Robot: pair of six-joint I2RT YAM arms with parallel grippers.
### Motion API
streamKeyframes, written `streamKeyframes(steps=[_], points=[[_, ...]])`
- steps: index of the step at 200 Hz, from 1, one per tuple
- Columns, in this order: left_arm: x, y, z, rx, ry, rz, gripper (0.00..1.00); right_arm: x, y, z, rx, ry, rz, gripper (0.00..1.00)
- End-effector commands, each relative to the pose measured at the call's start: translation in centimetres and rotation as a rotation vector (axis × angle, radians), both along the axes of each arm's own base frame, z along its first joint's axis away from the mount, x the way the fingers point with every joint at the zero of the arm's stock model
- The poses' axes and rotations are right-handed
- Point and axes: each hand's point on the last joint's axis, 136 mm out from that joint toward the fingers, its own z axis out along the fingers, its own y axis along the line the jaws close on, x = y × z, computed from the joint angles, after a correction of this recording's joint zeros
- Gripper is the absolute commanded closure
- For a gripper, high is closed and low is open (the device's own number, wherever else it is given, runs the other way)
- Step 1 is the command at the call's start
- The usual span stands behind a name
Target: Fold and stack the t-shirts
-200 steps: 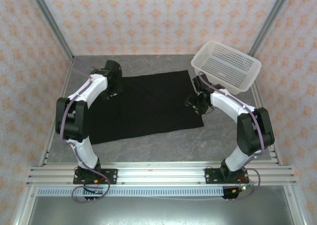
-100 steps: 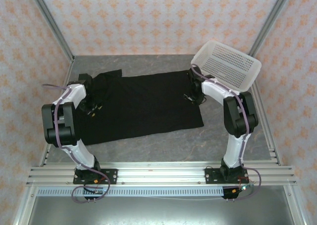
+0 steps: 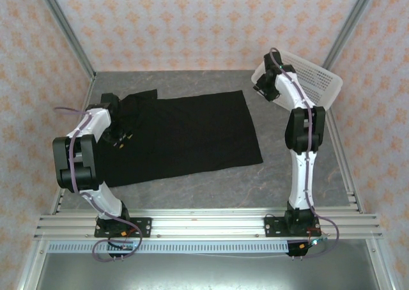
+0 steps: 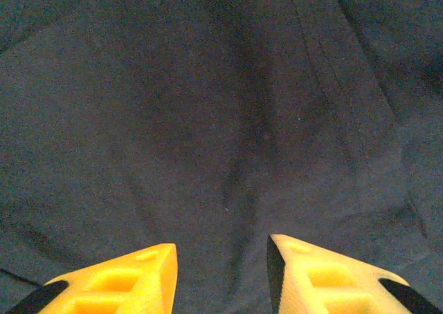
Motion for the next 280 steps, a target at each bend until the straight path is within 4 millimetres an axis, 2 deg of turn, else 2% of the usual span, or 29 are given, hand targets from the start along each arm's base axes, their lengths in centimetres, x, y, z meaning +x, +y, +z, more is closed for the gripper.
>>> streamKeyframes(steps=[1,20,49,78,100,116,142,160,171,181,185,202,229,254,275,280], points=[[0.3,-0.1,1.6,0.011,-0.035,-0.011,0.61,1.2,-4.0,-1.5,-0.037,0.034,-0.124,0.54],[0.3,-0.1,1.8,0.014,-0.041,-0.016,0.6,2.1,-4.8,-0.8,-0.008,0.0,-0.154,0.54],[0.4,0.6,1.8,0.05,-0.026,-0.033,0.6,2.3,-1.9,1.8,0.017,-0.06,-0.048,0.53],[1.3,1.7,1.5,0.058,-0.009,-0.019,0.6,-0.1,0.6,5.4,-0.067,-0.108,0.022,0.49],[2.4,2.4,1.3,0.061,0.001,-0.014,0.6,-2.5,2.9,6.6,-0.067,-0.144,0.043,0.47],[3.0,2.3,0.8,0.049,0.014,-0.01,0.6,-4.3,5.8,5.4,-0.043,-0.12,0.09,0.47],[3.4,1.9,-0.5,0.031,0.04,-0.025,0.6,-6.9,10.8,1.4,-0.011,-0.052,0.17,0.47],[3.3,1.3,-1.5,0.02,0.067,-0.056,0.6,-8.2,13.1,-1.0,0.003,-0.019,0.206,0.48],[3.3,0.7,-1.9,0.017,0.077,-0.082,0.6,-8.9,13.9,-2.4,-0.002,0.007,0.222,0.48],[3.3,0.2,-1.9,0.022,0.08,-0.103,0.6,-9.7,13.9,-4.0,-0.015,0.048,0.221,0.48],[3.1,0.0,-3.0,0.017,0.11,-0.11,0.61,-10.1,13.8,-4.7,-0.02,0.069,0.218,0.49],[2.7,-0.6,-3.8,0.021,0.133,-0.127,0.61,-12.3,12.9,-7.5,-0.038,0.153,0.193,0.5],[1.3,-0.9,-4.9,0.054,0.197,-0.15,0.61,-16.3,10.8,-10.3,-0.089,0.291,0.149,0.5],[-0.4,-2.0,-5.7,0.058,0.245,-0.198,0.61,-20.2,9.1,-11.3,-0.12,0.379,0.12,0.5],[-2.5,-2.7,-5.9,0.066,0.291,-0.222,0.61,-22.8,8.3,-11.1,-0.128,0.405,0.114,0.5],[-2.7,-2.7,-5.1,0.072,0.271,-0.219,0.61,-23.2,8.3,-10.8,-0.128,0.401,0.116,0.5]])
